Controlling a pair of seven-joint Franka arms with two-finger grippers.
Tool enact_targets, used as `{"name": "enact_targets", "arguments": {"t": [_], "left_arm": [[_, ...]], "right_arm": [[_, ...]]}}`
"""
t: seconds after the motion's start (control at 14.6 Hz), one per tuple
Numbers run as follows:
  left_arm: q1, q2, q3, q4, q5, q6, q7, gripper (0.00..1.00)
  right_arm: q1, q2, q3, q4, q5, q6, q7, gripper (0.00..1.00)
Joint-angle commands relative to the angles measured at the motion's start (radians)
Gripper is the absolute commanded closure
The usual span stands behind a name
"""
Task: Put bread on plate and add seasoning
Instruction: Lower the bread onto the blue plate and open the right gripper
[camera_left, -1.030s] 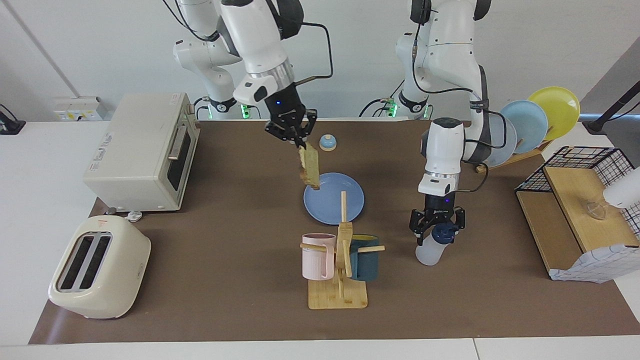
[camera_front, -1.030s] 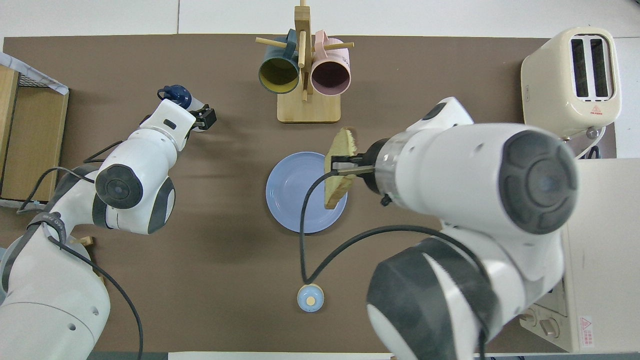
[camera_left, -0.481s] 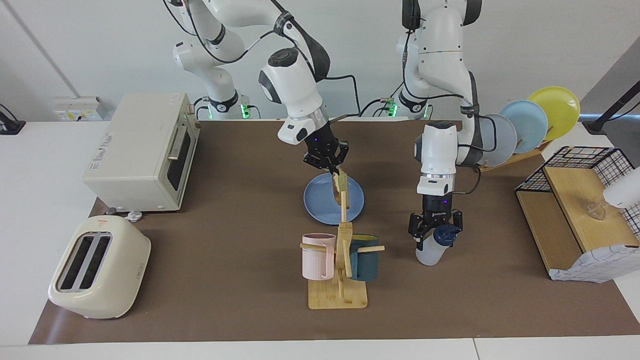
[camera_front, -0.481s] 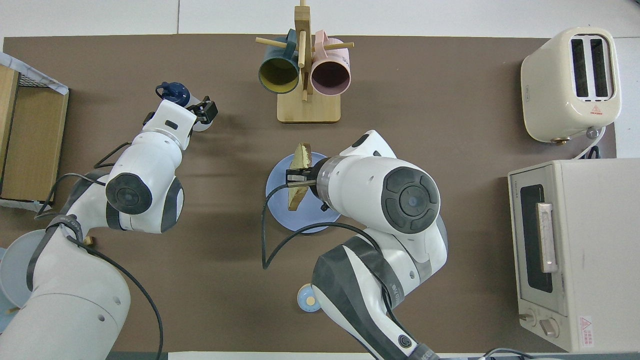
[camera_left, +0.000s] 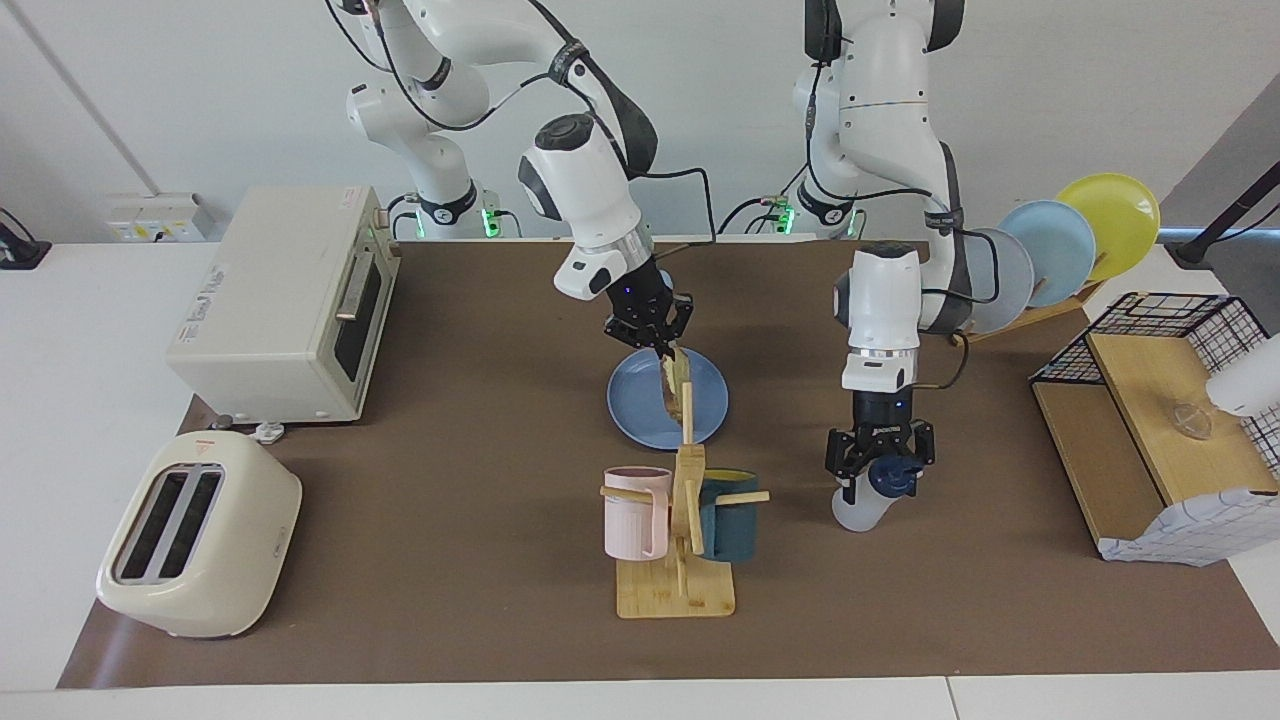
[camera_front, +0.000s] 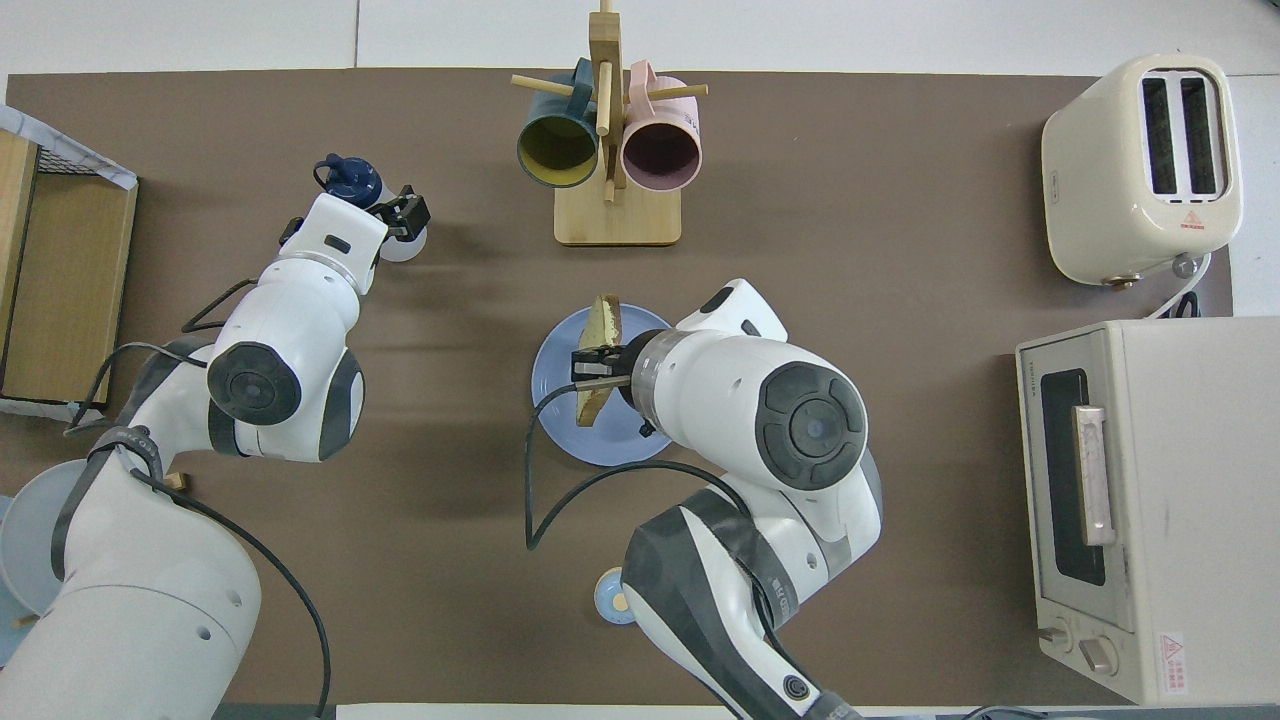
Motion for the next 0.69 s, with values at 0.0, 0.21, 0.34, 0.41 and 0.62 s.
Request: {"name": "enact_targets", "arguments": {"t": [0.0,0.21,0.34,0.41,0.62], "left_arm": [[-0.031,0.030,0.031,0.012,-0.016,0.027,-0.005,0.00],[-0.036,0.028,0.031,-0.005,-0.013,0.056,-0.002,0.06],[-0.036,0.028,0.031,-0.006,-0.013,0.058,-0.002,0.18],[-0.036,0.028,0.031,-0.008,-0.013,0.059,-0.002,0.24],[-0.036,0.026,0.033,-0.018,-0.013,0.079,-0.002,0.39]], "right_arm": [[0.010,-0.047,0.003,-0.099,0.006,0.074,-0.010,1.00],[0.018,-0.064,0.003,-0.148,0.006,0.114,-0.012,1.00],[0.013,-0.069,0.001,-0.168,0.006,0.119,-0.016,1.00],[0.013,-0.072,0.000,-0.173,0.004,0.119,-0.016,1.00],[-0.005,-0.083,0.000,-0.226,0.003,0.184,-0.041,1.00]]}}
